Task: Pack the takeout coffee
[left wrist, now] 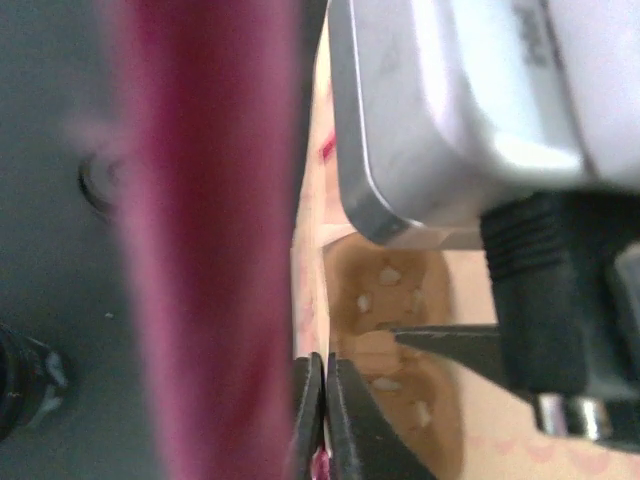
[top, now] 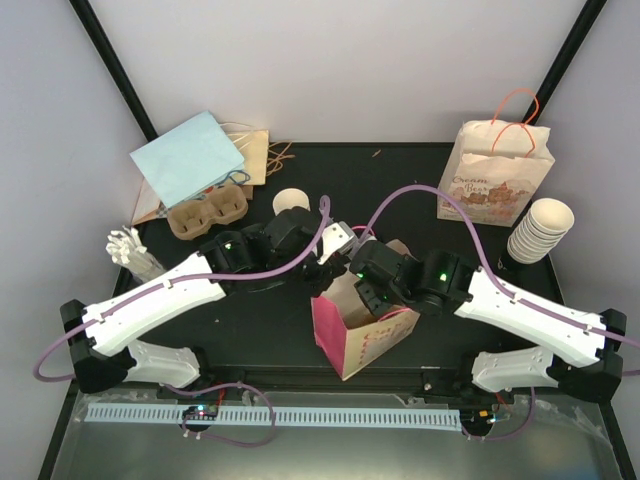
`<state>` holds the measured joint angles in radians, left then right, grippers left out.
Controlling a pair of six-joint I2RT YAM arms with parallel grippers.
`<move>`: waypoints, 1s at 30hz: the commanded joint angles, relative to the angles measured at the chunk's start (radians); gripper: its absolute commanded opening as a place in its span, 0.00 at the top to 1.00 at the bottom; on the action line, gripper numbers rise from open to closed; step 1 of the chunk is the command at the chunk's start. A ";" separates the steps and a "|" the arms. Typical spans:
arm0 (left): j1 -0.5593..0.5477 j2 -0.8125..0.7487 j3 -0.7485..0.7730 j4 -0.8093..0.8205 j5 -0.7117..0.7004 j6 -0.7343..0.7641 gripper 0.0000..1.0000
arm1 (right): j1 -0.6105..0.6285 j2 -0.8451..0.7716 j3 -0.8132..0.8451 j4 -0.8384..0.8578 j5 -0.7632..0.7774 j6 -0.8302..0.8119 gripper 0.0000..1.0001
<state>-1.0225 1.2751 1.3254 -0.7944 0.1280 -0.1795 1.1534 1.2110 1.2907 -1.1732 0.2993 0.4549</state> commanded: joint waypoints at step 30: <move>-0.005 -0.026 0.042 -0.054 -0.069 0.065 0.98 | -0.005 -0.243 0.001 0.170 0.153 -0.029 0.51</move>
<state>-1.0225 1.2762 1.3579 -0.8307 0.0486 -0.1299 1.1534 1.0027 1.3163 -1.1034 0.3882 0.4477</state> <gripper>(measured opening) 0.020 0.487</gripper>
